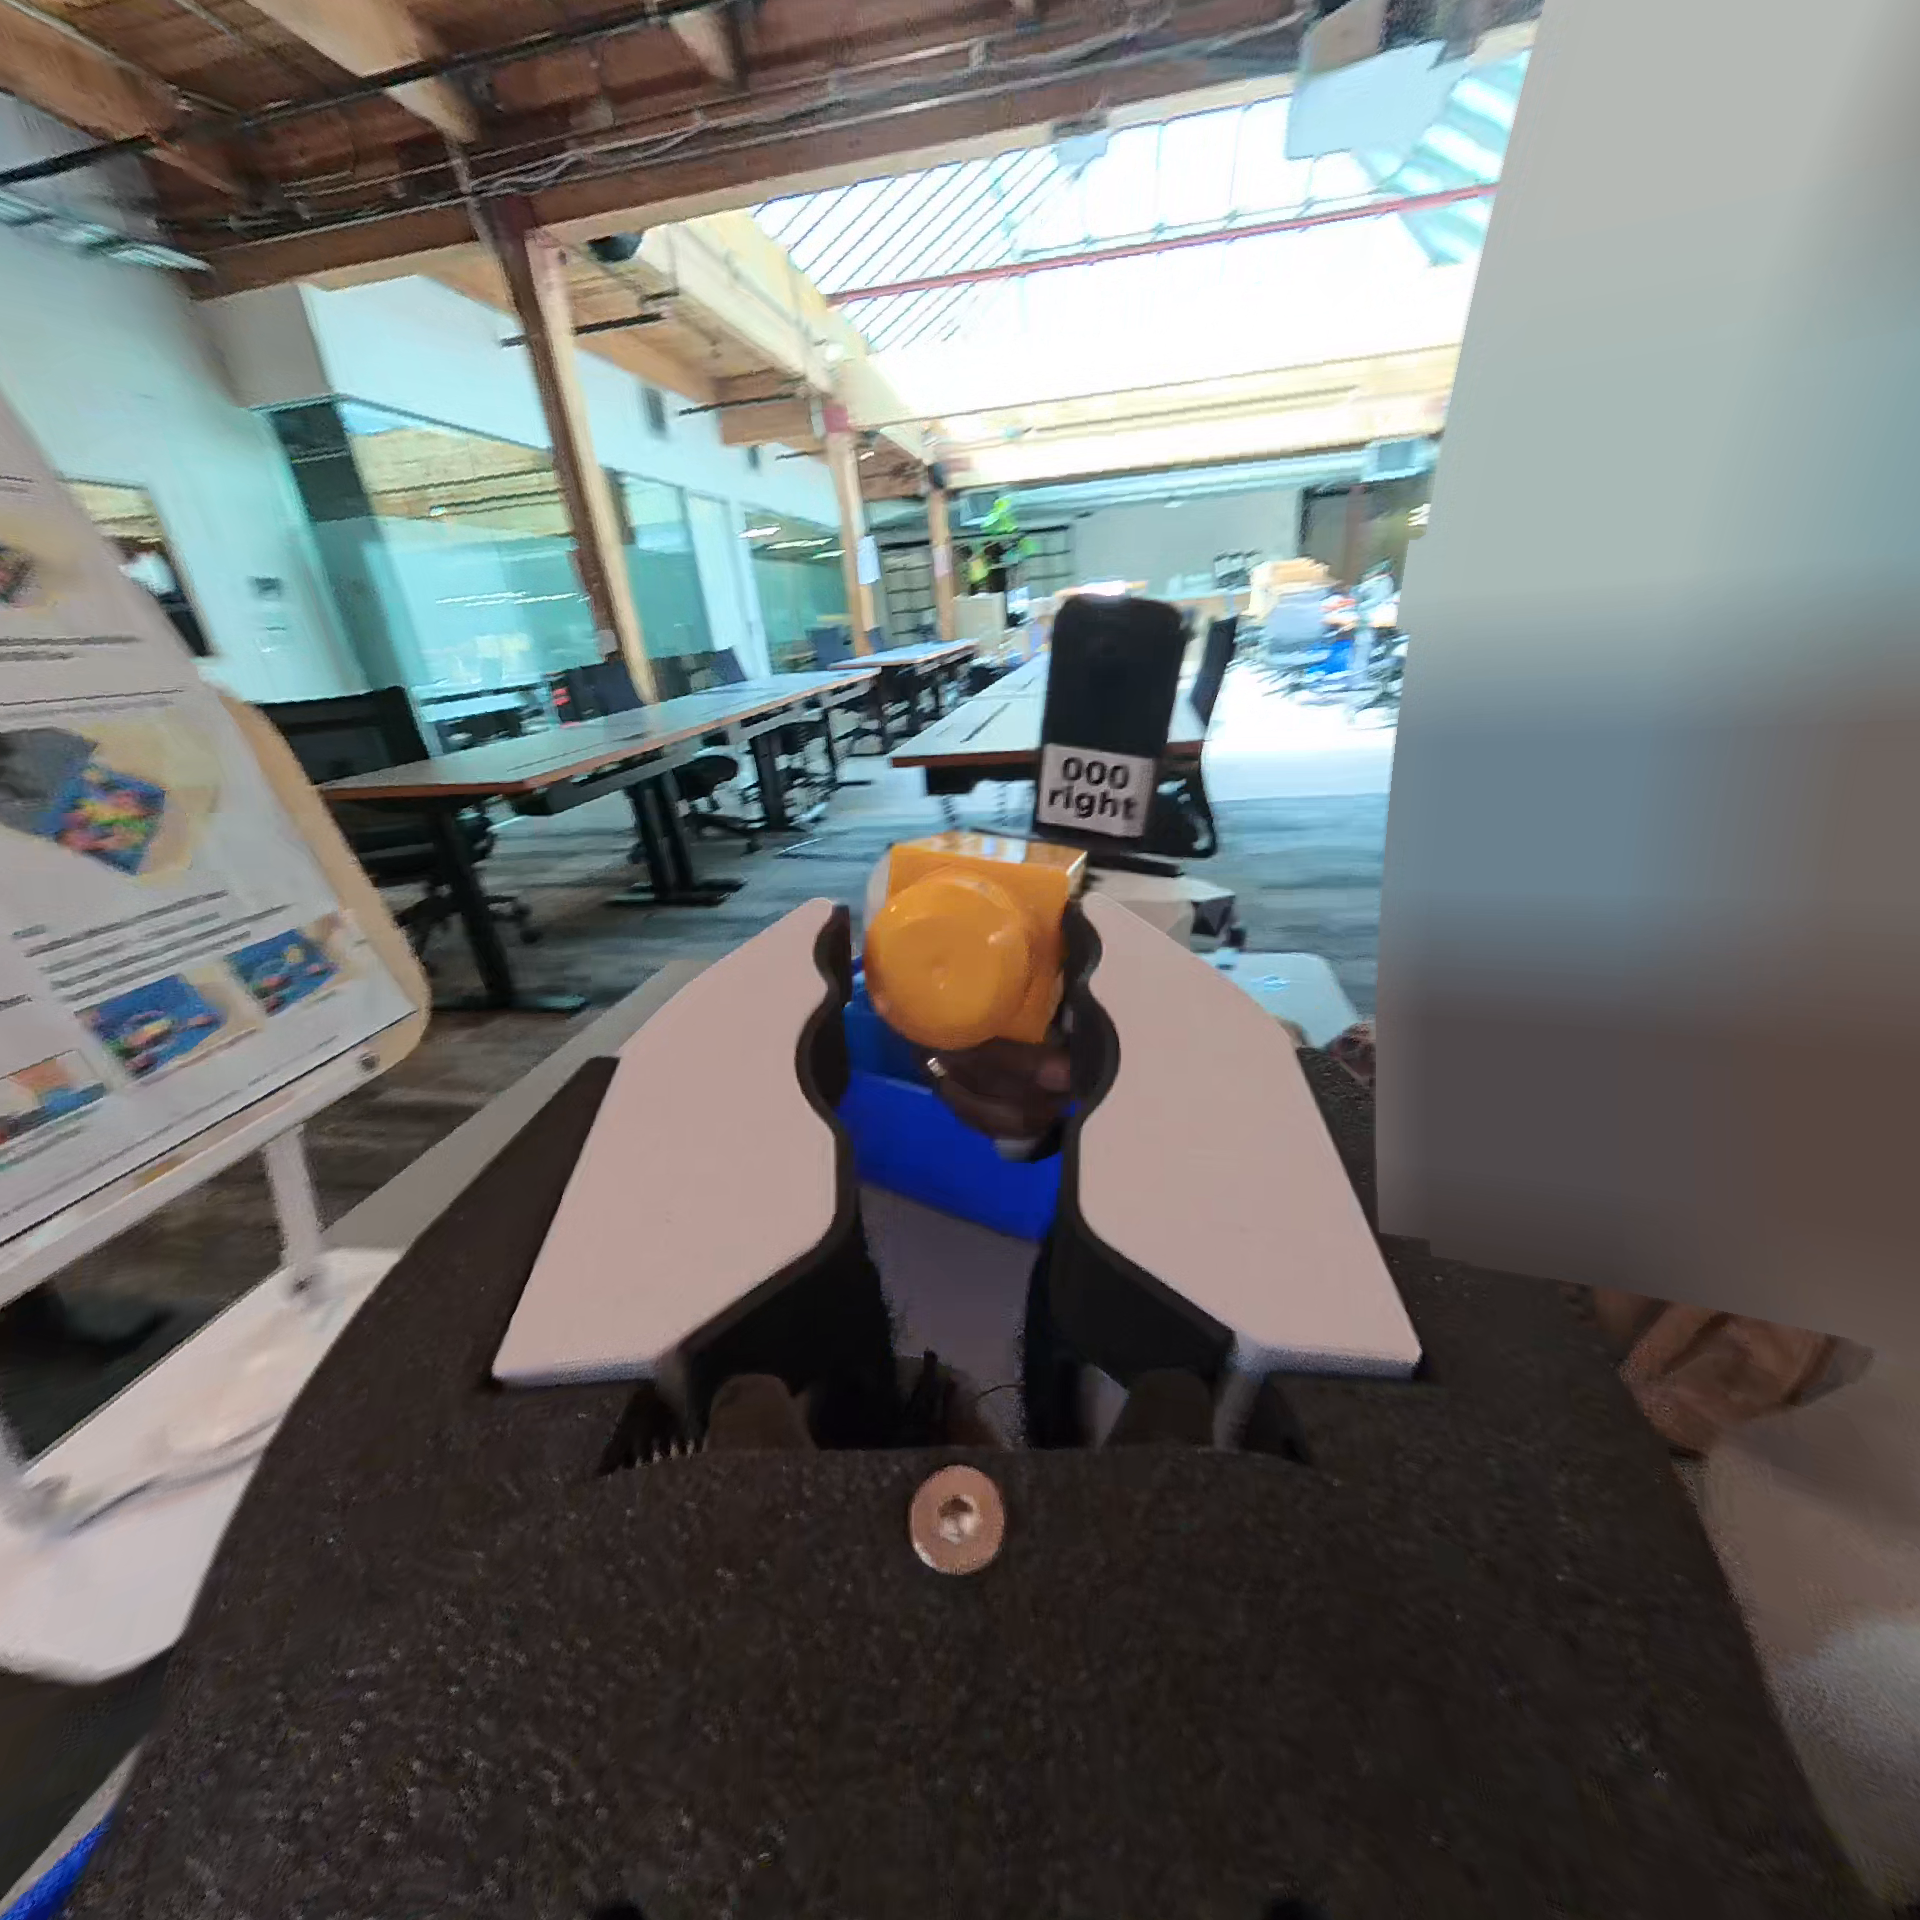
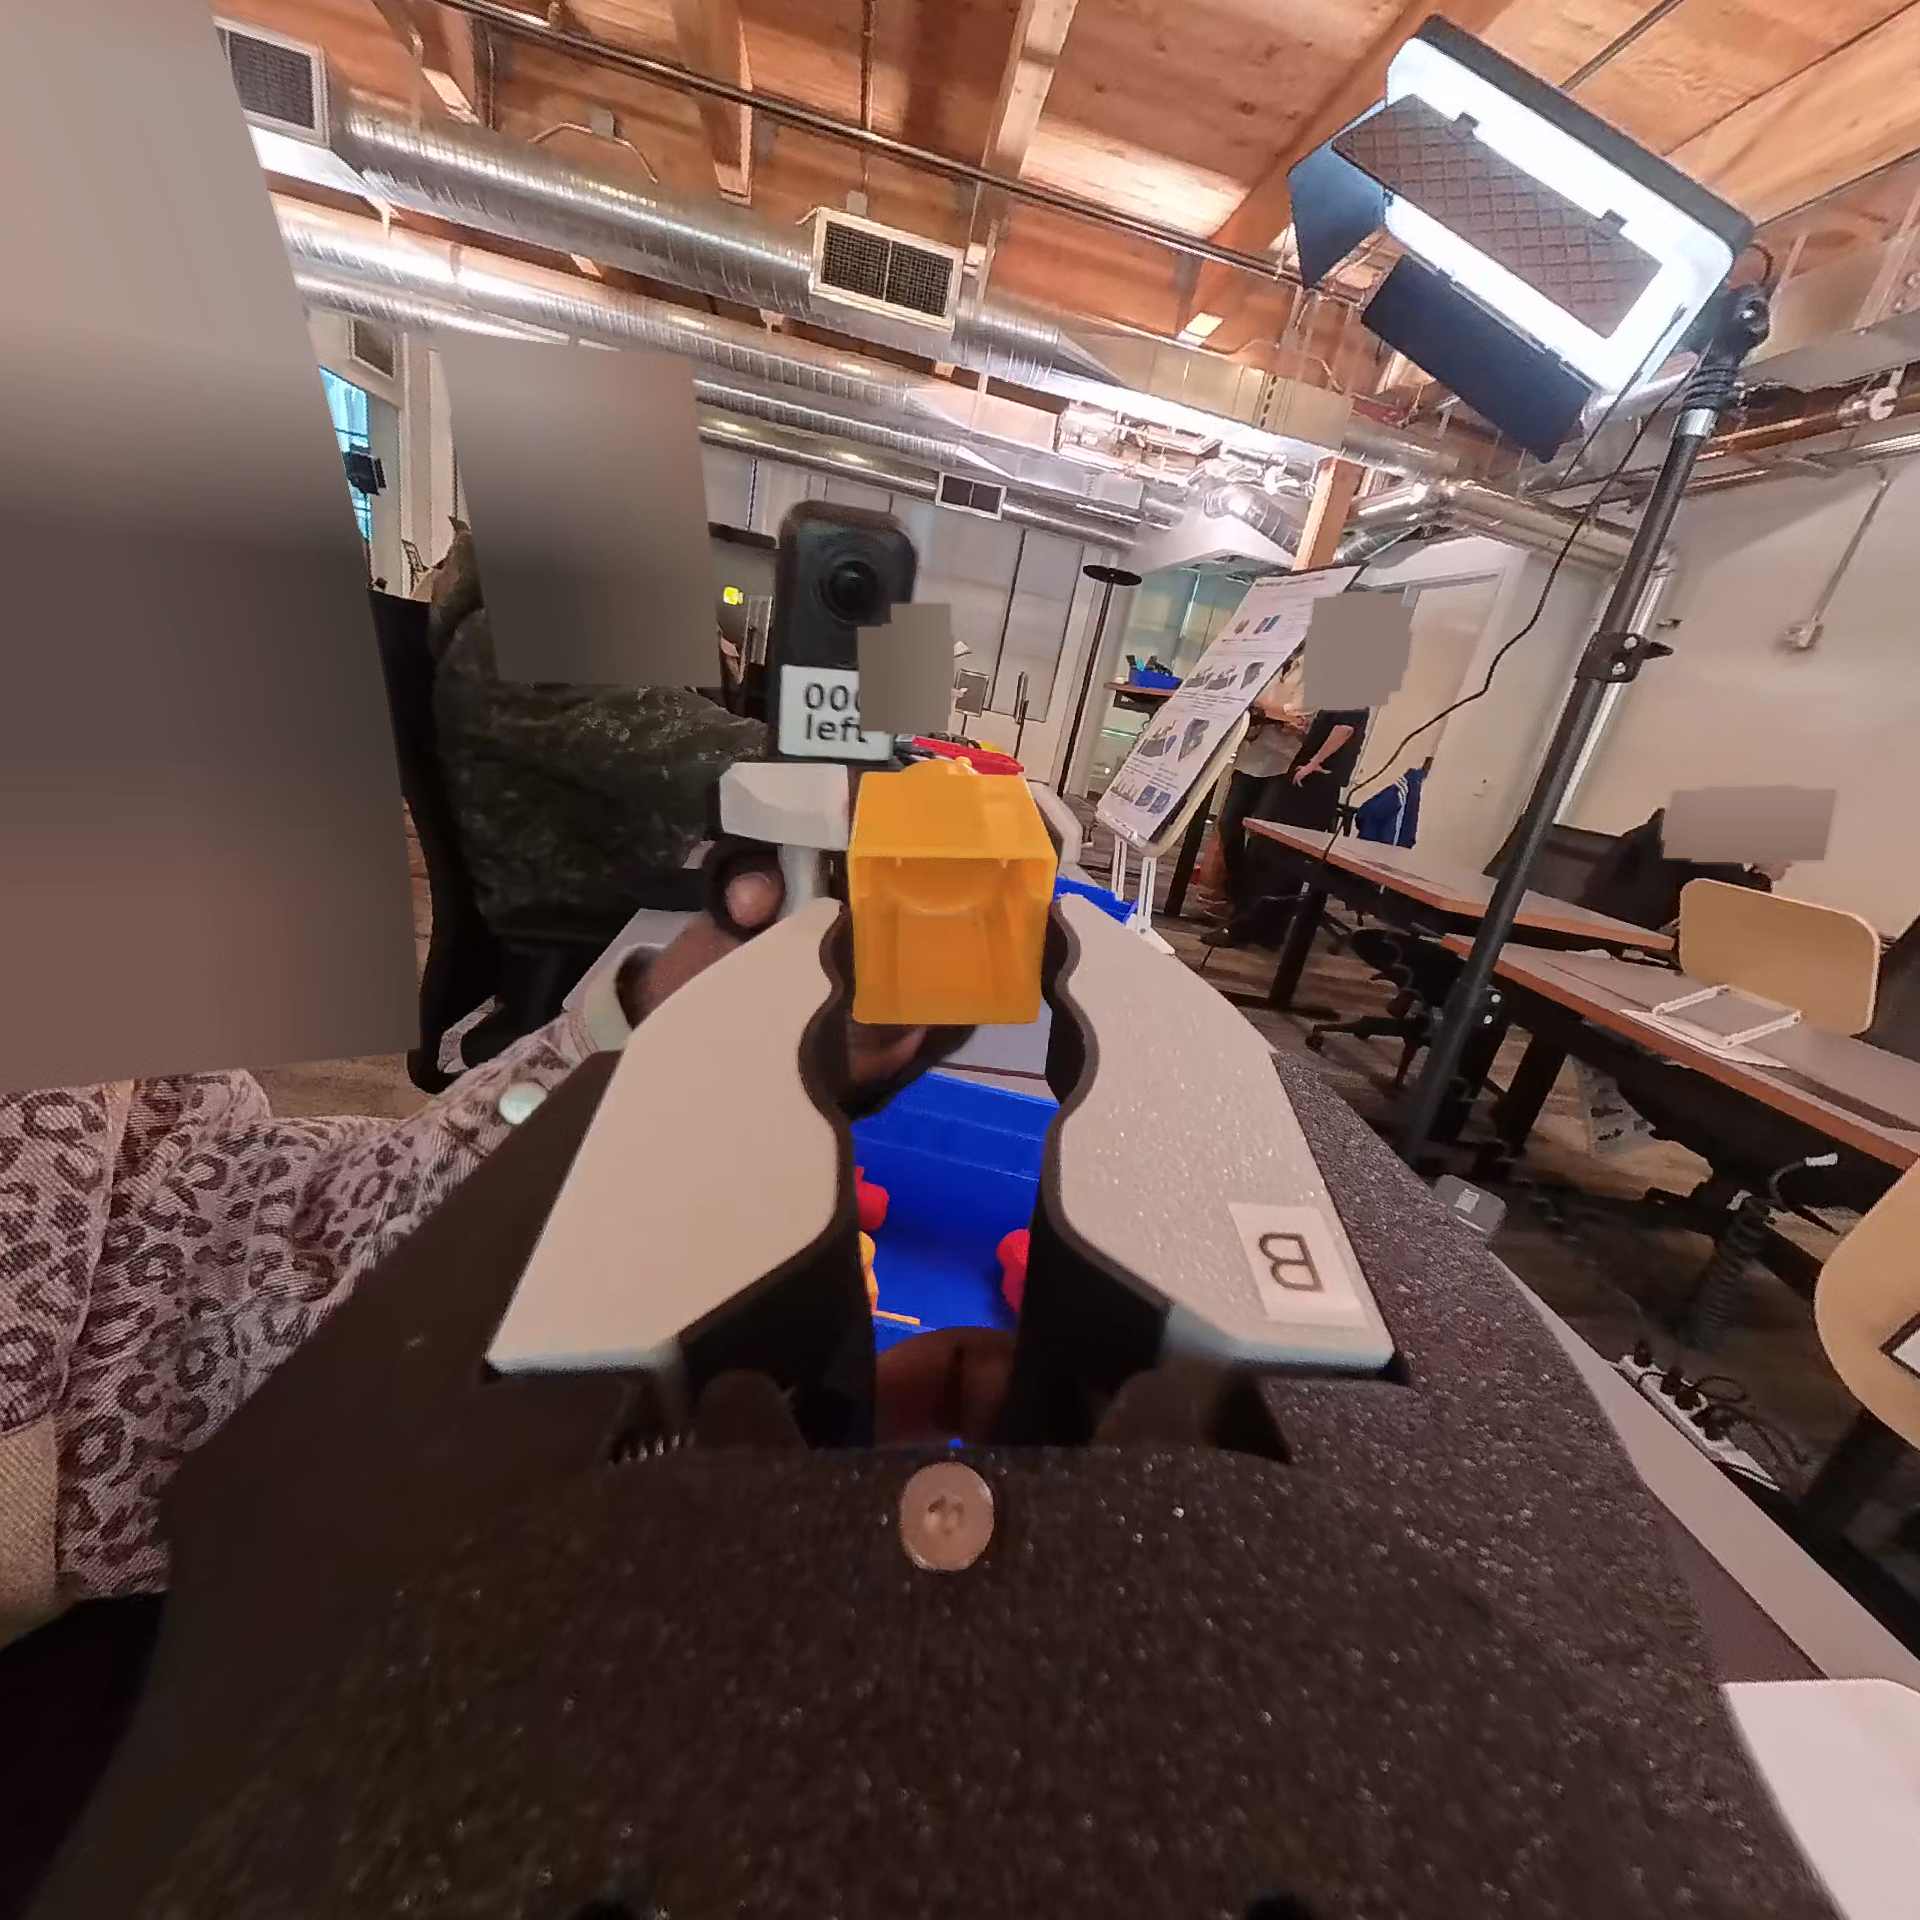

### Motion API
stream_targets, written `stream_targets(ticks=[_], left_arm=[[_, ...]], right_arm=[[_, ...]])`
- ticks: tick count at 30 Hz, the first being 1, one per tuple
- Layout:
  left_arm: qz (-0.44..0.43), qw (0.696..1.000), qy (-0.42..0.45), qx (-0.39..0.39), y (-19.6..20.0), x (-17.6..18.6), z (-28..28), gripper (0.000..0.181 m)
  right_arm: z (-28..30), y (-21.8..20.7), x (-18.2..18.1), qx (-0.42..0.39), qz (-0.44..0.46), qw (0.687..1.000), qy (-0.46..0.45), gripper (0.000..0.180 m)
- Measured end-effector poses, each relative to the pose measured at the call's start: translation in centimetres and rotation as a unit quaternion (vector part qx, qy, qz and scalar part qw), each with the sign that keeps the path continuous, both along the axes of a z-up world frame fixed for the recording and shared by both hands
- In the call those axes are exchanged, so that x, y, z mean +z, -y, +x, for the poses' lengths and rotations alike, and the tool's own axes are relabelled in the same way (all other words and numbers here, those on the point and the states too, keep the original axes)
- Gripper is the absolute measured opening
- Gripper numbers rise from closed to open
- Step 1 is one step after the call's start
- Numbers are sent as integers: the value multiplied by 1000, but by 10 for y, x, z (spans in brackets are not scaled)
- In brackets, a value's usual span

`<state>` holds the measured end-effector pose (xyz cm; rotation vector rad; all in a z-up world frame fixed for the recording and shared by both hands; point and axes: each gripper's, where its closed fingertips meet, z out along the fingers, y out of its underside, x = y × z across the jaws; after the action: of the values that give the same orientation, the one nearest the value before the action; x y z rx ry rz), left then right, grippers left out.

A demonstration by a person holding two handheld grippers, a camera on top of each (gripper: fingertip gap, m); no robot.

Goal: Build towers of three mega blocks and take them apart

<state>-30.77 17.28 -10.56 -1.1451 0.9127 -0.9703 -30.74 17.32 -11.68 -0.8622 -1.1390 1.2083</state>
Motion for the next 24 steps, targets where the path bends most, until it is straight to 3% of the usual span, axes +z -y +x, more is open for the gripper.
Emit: stream_targets(ticks=[1, 3, 5, 8, 10, 13, 17, 22, 24], left_arm=[[3, 999, -18, 37, -2, -1, -10, 42], [9, 986, -92, 140, -7, -14, -37, 46], [-10, 950, -205, 236, -8, -48, -75, 48], [-144, 878, -359, 282, 5, -128, -131, 47], [-271, 823, -381, 322, 2, -167, -167, 47], [-428, 737, -422, 309, 11, -219, -189, 48], [-457, 718, -454, 263, 3, -247, -182, 52], [-539, 638, -496, 239, 12, -282, -192, 52], [-565, 635, -466, 245, 9, -282, -192, 48]], right_arm=[[3, -1, 2, -1, -2, 1000, -6, 34], [11, -4, 7, -3, -6, 1000, -21, 34], [18, -9, 9, -12, -5, 1000, -24, 34], [24, -18, 8, -35, -3, 999, -19, 34], [27, -18, 10, -31, -8, 999, -27, 34], [27, -18, 11, -32, -8, 999, -28, 34], [26, -19, 9, -33, -9, 999, -26, 34], [28, -22, 9, -42, -9, 999, -27, 34], [30, -23, 11, -43, -11, 999, -32, 34]])
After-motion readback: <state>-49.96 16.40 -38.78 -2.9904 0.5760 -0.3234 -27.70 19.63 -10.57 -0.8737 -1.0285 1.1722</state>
